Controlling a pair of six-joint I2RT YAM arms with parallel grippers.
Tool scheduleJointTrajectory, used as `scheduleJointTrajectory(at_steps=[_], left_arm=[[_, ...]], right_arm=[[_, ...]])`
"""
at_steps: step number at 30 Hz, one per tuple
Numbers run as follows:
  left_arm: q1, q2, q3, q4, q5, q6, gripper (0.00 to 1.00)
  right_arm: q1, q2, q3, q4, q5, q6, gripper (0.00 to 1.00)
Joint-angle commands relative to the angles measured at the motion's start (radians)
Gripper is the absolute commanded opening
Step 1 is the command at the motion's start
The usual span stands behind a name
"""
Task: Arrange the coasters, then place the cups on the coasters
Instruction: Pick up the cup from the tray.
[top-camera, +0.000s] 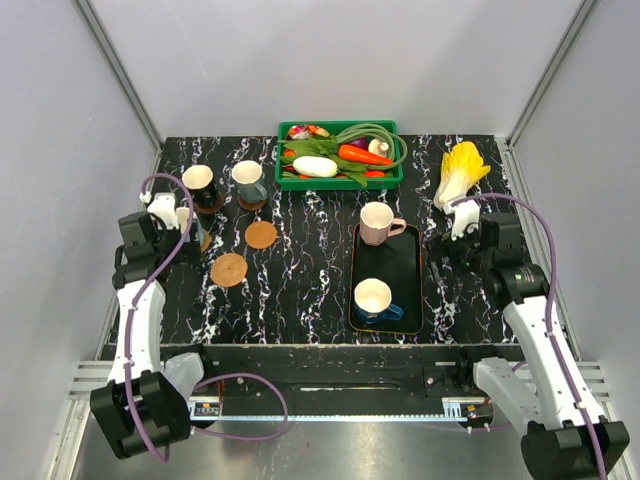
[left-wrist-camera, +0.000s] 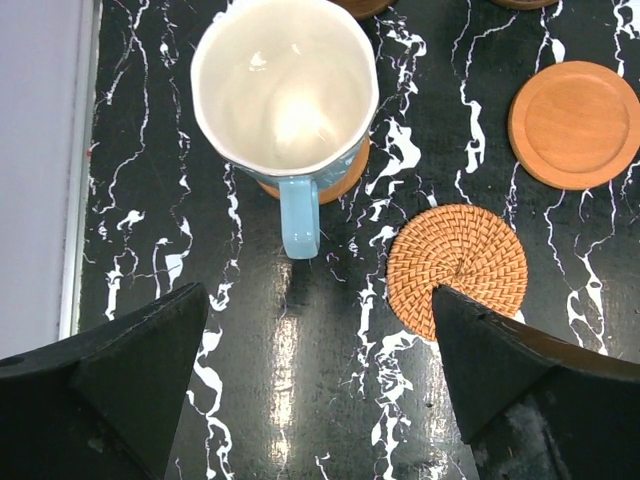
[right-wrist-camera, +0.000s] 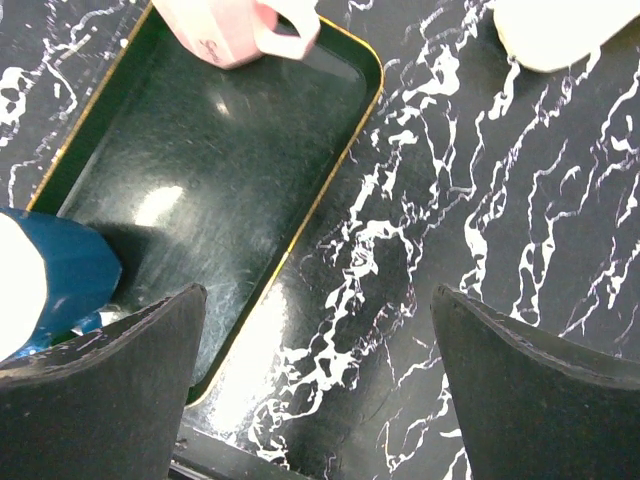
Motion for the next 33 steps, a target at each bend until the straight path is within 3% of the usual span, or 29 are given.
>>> scheduleJointTrajectory(at_steps=[1, 12, 20, 33], left_arm=[[0.006, -0.022, -0.013, 0.038, 0.066, -0.005, 0.99], [0.007, -0.056, -0.035, 0.040, 0.100, 0.003, 0.99], [0.009, -0.085, -0.050, 0.050, 0.119, 0.009, 0.99], [0.008, -0.071, -0.053, 0.050, 0.133, 0.012, 0.99]], right_arm=[[0.009, 0.062, 0.118, 0.007, -0.099, -0.036, 1.00], [0.009, 0.254, 0.201, 0.068, -0.288, -0.285, 1.00], [0.009, 0.412, 0.242, 0.174, -0.314, -0.325, 1.00], [0.010, 0.652, 0.330, 0.197, -0.441, -0.395, 1.00]])
